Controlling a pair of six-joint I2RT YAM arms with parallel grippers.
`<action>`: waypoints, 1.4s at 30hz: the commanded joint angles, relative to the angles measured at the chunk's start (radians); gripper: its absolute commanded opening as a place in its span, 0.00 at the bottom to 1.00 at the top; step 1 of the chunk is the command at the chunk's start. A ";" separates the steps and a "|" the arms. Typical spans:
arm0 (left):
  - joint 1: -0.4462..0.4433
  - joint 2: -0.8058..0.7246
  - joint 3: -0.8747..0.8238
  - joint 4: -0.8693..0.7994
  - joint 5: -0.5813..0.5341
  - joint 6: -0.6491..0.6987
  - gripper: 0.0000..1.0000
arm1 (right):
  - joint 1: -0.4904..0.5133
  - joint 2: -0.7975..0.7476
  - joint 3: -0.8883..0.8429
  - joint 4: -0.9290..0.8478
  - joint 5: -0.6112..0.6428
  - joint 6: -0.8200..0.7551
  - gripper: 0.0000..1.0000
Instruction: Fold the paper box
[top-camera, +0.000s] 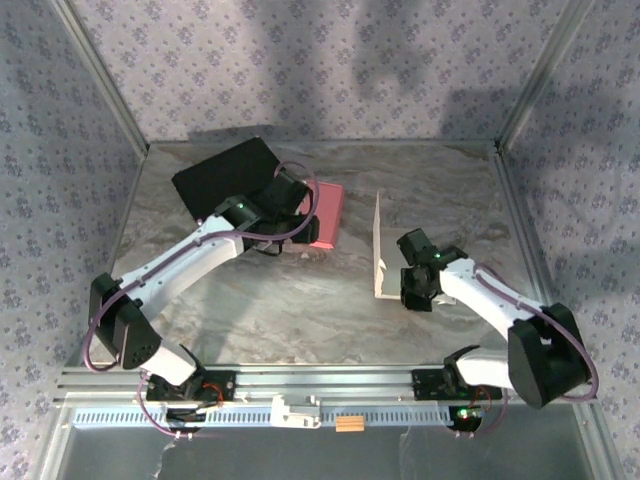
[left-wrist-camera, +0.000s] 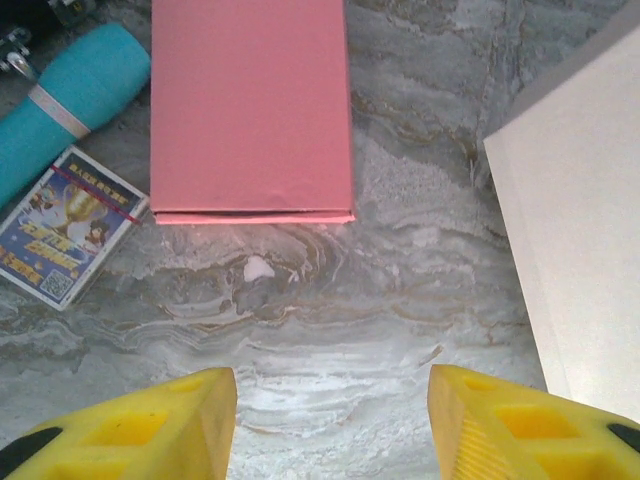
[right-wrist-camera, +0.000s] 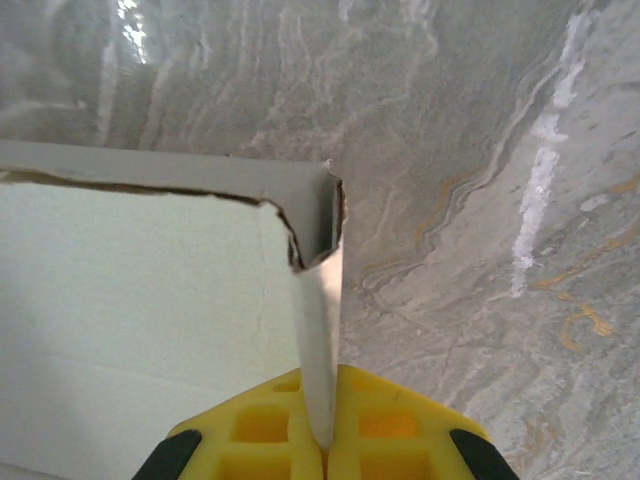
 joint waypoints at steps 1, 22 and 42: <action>0.003 -0.051 -0.025 0.029 0.029 0.020 0.53 | -0.001 0.049 -0.022 0.058 -0.021 0.110 0.00; 0.029 0.063 -0.112 0.168 0.151 -0.023 0.51 | -0.079 -0.045 0.141 -0.123 0.020 -0.208 0.58; 0.047 0.068 -0.119 0.164 0.154 -0.054 0.46 | 0.104 0.268 0.874 -0.404 -0.019 -1.455 0.63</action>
